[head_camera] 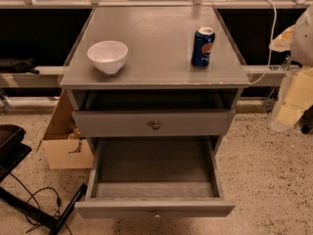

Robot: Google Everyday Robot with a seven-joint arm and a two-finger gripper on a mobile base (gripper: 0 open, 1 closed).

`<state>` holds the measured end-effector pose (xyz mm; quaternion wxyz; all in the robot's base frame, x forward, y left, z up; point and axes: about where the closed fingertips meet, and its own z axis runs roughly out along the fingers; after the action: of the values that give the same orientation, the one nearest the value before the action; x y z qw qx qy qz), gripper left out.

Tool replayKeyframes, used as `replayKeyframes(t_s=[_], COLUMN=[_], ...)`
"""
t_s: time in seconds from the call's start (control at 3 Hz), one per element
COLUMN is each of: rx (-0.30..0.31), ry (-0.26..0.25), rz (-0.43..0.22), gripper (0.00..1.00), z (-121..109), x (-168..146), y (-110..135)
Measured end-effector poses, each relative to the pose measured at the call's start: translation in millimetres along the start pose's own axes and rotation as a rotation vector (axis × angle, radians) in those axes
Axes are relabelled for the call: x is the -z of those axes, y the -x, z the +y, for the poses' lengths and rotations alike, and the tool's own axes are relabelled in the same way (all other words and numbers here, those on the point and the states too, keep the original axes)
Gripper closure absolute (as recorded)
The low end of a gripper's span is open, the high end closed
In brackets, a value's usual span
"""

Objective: Place pepsi can into middle drawer

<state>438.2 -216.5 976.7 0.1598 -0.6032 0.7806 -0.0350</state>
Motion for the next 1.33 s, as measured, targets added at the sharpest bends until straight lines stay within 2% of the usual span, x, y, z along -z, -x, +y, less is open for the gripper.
replayKeyframes(t_s=[0.33,0.67,1.0,1.33], rx=[0.000,-0.021,-0.090,-0.116], ry=[0.000,0.006,-0.009,-0.083], rz=[0.000,-0.091,-0.304,-0.482], gripper=[0.00,0.00,0.00,0.00], z=[0,-13,-41,-70], x=[0,-4,-25,-38], y=[0,7,17,23])
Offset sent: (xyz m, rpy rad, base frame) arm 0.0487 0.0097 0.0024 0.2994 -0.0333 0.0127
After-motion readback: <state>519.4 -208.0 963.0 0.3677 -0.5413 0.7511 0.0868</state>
